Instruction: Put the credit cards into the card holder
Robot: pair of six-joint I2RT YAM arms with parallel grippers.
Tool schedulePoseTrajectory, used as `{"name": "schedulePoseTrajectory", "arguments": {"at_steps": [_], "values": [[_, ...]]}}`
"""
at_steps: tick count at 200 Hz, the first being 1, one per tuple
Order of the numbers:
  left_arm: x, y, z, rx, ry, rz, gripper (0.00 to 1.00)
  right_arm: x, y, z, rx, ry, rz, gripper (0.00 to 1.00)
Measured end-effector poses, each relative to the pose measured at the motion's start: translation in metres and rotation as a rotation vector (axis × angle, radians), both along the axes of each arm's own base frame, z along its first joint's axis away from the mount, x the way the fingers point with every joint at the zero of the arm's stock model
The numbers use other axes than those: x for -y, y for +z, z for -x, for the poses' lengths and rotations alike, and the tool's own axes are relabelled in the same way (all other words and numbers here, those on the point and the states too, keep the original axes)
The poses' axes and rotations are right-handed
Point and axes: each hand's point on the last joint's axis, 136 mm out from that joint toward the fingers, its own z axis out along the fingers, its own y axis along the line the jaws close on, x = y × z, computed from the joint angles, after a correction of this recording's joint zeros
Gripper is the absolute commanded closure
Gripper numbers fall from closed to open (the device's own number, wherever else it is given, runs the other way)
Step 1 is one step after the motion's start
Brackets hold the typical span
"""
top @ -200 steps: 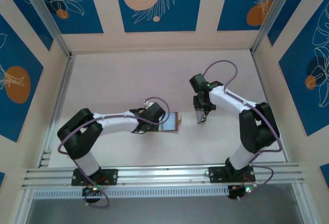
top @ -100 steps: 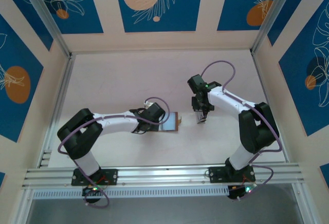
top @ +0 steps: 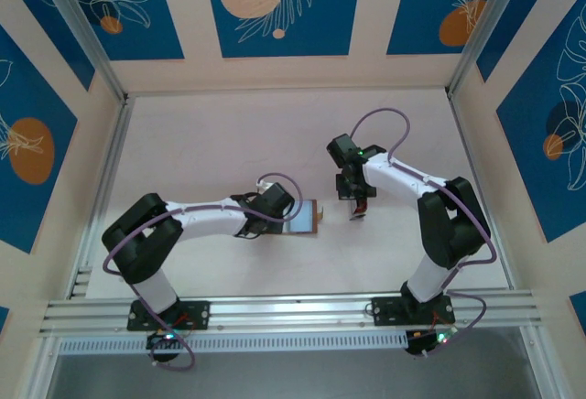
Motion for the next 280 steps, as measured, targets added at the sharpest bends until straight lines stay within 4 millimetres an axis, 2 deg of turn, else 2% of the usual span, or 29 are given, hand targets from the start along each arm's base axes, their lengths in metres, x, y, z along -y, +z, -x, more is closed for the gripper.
{"name": "schedulePoseTrajectory", "arguments": {"at_steps": [69, 88, 115, 143, 174, 203, 227, 280], "values": [[0.000, 0.000, 0.000, -0.001, -0.001, 0.001, 0.89, 0.001, 0.006, 0.003, -0.010, 0.005, 0.001, 0.96], [0.000, 0.000, 0.000, -0.001, -0.001, 0.002, 0.89, -0.001, 0.018, 0.003, 0.012, 0.010, -0.021, 0.98], [0.000, 0.001, 0.001, 0.002, -0.001, 0.007, 0.89, -0.009, 0.048, 0.002, 0.076, 0.021, -0.090, 1.00], [0.000, 0.001, 0.001, 0.009, -0.002, 0.015, 0.90, -0.032, 0.074, 0.007, 0.128, 0.069, -0.222, 1.00], [0.000, 0.001, 0.002, 0.011, -0.003, 0.021, 0.89, -0.078, 0.088, 0.012, 0.150, 0.147, -0.416, 1.00], [-0.001, 0.002, 0.002, 0.012, -0.004, 0.024, 0.89, -0.113, 0.082, 0.017, 0.123, 0.198, -0.520, 1.00], [-0.001, 0.002, 0.002, 0.012, -0.004, 0.024, 0.90, -0.137, 0.064, 0.020, 0.082, 0.217, -0.588, 1.00], [-0.002, 0.002, 0.005, 0.009, -0.007, 0.020, 0.90, -0.157, 0.021, 0.023, 0.032, 0.207, -0.680, 1.00]]}}
